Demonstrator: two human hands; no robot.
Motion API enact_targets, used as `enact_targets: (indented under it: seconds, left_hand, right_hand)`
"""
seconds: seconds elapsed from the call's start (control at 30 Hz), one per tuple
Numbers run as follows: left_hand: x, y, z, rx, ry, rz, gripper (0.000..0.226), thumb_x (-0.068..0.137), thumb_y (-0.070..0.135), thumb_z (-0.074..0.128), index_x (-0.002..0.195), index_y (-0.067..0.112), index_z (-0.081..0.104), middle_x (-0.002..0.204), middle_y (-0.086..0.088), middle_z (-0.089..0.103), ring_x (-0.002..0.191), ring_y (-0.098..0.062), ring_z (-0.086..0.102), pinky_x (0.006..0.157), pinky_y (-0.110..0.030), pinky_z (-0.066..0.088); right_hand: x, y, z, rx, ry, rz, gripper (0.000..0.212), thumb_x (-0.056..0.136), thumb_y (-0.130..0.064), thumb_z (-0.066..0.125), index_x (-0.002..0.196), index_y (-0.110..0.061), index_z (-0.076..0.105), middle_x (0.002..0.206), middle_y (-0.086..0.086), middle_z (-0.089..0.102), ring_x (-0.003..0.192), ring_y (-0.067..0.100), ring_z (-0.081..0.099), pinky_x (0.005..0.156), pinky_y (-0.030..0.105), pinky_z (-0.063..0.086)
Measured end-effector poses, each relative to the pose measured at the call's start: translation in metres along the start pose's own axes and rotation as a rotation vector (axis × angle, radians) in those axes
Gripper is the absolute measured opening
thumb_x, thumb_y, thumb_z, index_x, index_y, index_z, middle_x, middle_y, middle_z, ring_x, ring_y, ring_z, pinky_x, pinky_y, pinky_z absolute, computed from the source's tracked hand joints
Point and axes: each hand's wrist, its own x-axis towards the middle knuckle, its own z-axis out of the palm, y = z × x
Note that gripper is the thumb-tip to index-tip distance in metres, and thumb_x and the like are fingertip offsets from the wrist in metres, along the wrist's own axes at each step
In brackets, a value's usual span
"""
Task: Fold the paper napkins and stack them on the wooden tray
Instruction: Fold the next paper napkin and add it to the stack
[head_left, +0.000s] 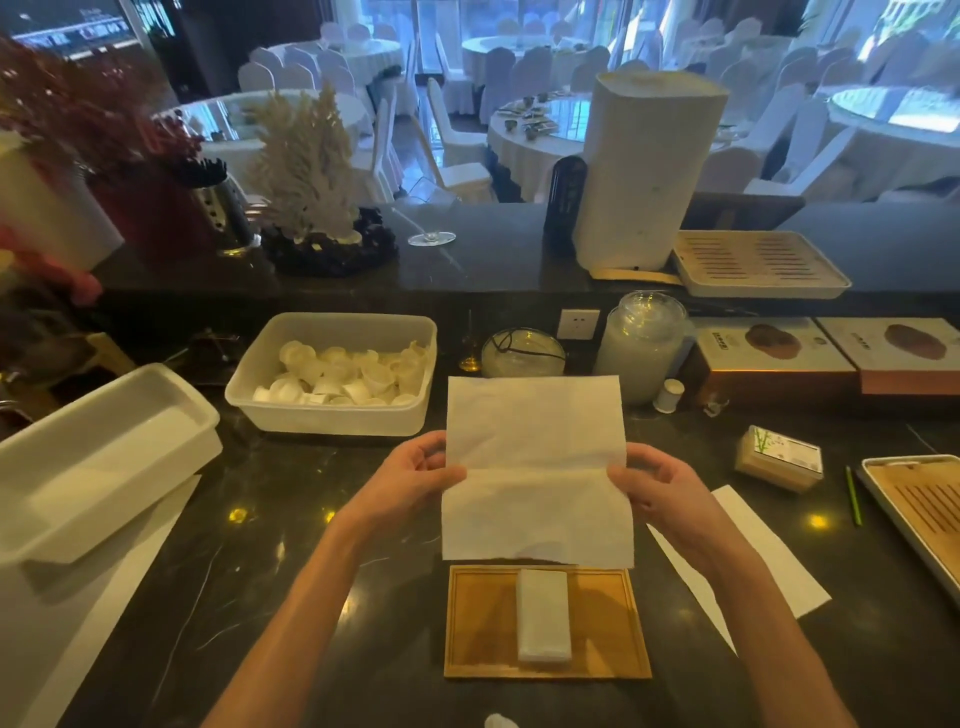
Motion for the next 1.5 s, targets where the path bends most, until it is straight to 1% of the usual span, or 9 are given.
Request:
enact_targets:
  seconds: [0.43,0.57,0.7,0.9,1.13,1.27,1.37,1.43,1.5]
  left_hand:
    - [0.012,0.005,0.019,0.115,0.089,0.136,0.018,0.090,0.021,0.070,0.101,0.031,0.081,0.109,0.006,0.077,0.105,-0.011,0.070,0.074,-0.023,0.061]
    - [0.014,0.014,0.022,0.107,0.059,0.172,0.034,0.099,0.009,0.058,0.097,0.034,0.082,0.106,0.010,0.078,0.105,-0.011,0.071,0.075,-0.026,0.063]
    - [0.014,0.025,0.023,0.204,0.005,0.205,0.045,0.100,0.001,0.051,0.078,0.027,0.080,0.099,0.020,0.072,0.101,-0.004,0.069,0.076,-0.026,0.061]
    - [0.017,0.026,0.029,0.207,0.066,0.263,0.027,0.097,0.009,0.062,0.091,0.029,0.079,0.103,0.018,0.069,0.107,-0.014,0.068,0.084,-0.035,0.063]
    - [0.020,0.030,0.030,0.208,0.093,0.309,0.025,0.096,0.013,0.066,0.094,0.033,0.080,0.097,0.023,0.071,0.097,0.000,0.068,0.075,-0.021,0.061]
    - [0.026,0.029,0.027,0.193,0.115,0.289,0.026,0.099,0.015,0.061,0.099,0.033,0.079,0.099,0.026,0.070,0.098,-0.001,0.068,0.076,-0.022,0.061]
    - [0.031,0.025,0.023,0.178,0.116,0.255,0.036,0.101,0.006,0.053,0.101,0.031,0.080,0.102,0.025,0.071,0.107,-0.011,0.066,0.079,-0.022,0.061]
    - [0.034,0.021,0.026,0.279,0.140,0.236,0.039,0.098,-0.001,0.052,0.106,0.028,0.076,0.114,0.019,0.068,0.119,-0.016,0.061,0.078,-0.018,0.059]
    - [0.037,0.016,0.031,0.492,0.206,0.266,0.034,0.097,0.003,0.056,0.117,0.027,0.068,0.142,0.010,0.052,0.138,-0.017,0.046,0.098,-0.023,0.051]
  right_hand:
    - [-0.009,-0.020,-0.008,-0.109,0.128,-0.140,0.026,0.095,-0.015,0.066,0.095,-0.039,0.077,0.099,-0.009,0.076,0.095,0.013,0.073,0.062,0.023,0.061]
    - [-0.012,-0.026,-0.012,-0.144,0.193,-0.207,0.029,0.097,-0.011,0.062,0.086,-0.034,0.078,0.105,-0.002,0.073,0.100,0.018,0.068,0.070,0.030,0.059]
    - [-0.014,-0.032,-0.016,-0.175,0.189,-0.253,0.036,0.097,-0.005,0.059,0.071,-0.026,0.074,0.107,-0.002,0.065,0.104,0.025,0.062,0.057,0.025,0.059]
    - [-0.013,-0.037,-0.018,-0.301,0.224,-0.285,0.048,0.097,-0.003,0.057,0.066,-0.036,0.072,0.104,-0.007,0.064,0.101,0.021,0.061,0.063,0.025,0.060]
    - [-0.015,-0.045,-0.023,-0.313,0.162,-0.324,0.048,0.094,0.001,0.063,0.069,-0.036,0.078,0.099,-0.018,0.069,0.100,0.015,0.065,0.064,0.016,0.060]
    - [-0.017,-0.053,-0.027,-0.342,0.031,-0.339,0.052,0.095,0.001,0.061,0.082,-0.045,0.081,0.101,-0.026,0.071,0.104,0.004,0.064,0.074,0.013,0.057]
    - [-0.018,-0.057,-0.024,-0.342,-0.043,-0.370,0.032,0.097,-0.017,0.059,0.096,-0.042,0.080,0.106,-0.025,0.070,0.104,-0.002,0.062,0.078,0.011,0.054]
    - [-0.015,-0.060,-0.018,-0.439,0.012,-0.389,0.025,0.095,-0.023,0.063,0.097,-0.043,0.079,0.101,-0.026,0.070,0.101,-0.003,0.062,0.072,0.009,0.054]
    - [-0.009,-0.065,-0.009,-0.609,0.049,-0.423,0.027,0.095,-0.017,0.066,0.100,-0.042,0.073,0.101,-0.026,0.066,0.102,0.001,0.061,0.070,0.013,0.053]
